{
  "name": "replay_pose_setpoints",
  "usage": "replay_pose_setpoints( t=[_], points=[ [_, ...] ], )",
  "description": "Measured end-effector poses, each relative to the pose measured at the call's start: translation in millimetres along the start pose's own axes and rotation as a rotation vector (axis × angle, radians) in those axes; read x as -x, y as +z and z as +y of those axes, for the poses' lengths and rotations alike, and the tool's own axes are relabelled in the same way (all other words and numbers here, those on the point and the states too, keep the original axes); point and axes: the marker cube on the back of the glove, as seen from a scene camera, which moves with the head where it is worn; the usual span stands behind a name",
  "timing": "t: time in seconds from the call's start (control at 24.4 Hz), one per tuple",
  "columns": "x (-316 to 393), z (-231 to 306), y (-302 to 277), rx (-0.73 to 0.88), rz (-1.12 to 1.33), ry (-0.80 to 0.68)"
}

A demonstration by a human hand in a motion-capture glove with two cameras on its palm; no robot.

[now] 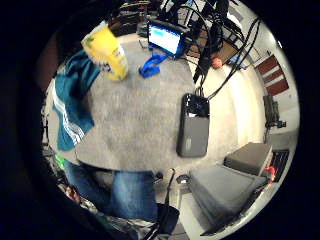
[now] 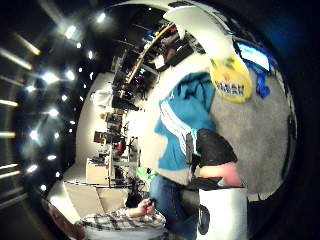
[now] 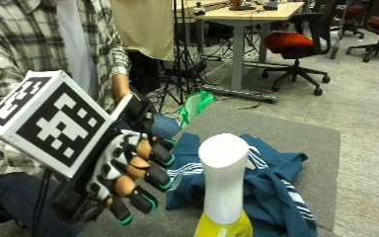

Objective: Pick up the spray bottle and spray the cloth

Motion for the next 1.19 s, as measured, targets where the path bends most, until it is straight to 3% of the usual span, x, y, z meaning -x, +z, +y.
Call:
replay_pose_setpoints(
  t=[0.49, 1.19],
  points=[
    [-5, -78, 37, -0.221, -0.331, 0.04],
    [-5, -109, 70, -0.34, -0.61, 0.086]
  ],
)
